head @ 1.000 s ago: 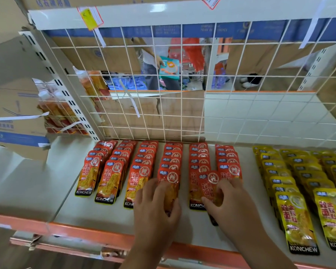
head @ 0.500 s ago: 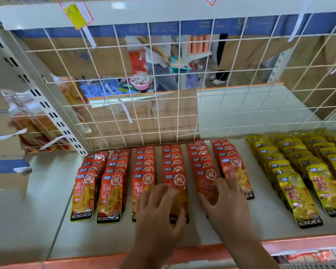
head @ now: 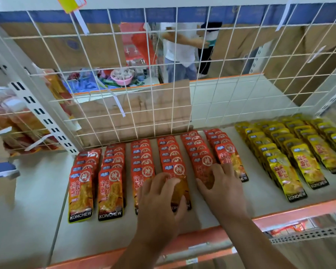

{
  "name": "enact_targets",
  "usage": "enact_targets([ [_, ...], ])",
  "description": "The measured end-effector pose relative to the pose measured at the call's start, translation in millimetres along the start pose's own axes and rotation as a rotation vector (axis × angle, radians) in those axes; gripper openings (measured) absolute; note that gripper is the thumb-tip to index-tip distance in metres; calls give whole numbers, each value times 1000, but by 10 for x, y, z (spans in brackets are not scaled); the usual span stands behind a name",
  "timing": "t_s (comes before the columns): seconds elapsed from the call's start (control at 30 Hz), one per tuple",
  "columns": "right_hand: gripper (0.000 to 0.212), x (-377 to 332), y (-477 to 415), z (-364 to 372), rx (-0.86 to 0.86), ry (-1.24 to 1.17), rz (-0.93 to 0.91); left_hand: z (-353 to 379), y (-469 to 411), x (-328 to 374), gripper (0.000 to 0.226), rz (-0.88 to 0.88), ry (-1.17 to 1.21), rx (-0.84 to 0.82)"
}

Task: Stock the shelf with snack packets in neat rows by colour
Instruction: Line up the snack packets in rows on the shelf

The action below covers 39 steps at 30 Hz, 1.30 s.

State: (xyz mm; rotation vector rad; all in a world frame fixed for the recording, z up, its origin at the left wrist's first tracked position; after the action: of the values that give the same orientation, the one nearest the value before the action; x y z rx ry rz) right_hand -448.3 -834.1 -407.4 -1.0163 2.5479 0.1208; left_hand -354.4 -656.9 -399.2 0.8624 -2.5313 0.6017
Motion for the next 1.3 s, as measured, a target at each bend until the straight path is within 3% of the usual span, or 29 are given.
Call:
enact_targets([
  [0.9, 46, 75, 39, -218, 50, -169, -58, -79, 20, 75, 41, -40, -22, 62],
  [1.1, 34, -166, -120, -634, 28, -294, -239, -707, -2, 340, 40, -86, -103, 232],
  [1.3, 23, -982, -41, -1459, 40, -474, -592, -2245, 143, 935, 39, -26, -242, 582],
])
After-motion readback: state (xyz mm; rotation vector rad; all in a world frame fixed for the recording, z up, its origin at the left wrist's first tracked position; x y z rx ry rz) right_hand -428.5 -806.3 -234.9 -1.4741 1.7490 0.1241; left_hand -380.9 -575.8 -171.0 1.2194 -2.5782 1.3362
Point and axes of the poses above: each hand's wrist, its own y-axis away from the middle knuckle, its own z-axis out of the palm, x = y × z, the point moved 10 cm from there along -y, towards the middle knuckle, and after that the axes turned 7 degrees about -x, right-handed, at the moved point
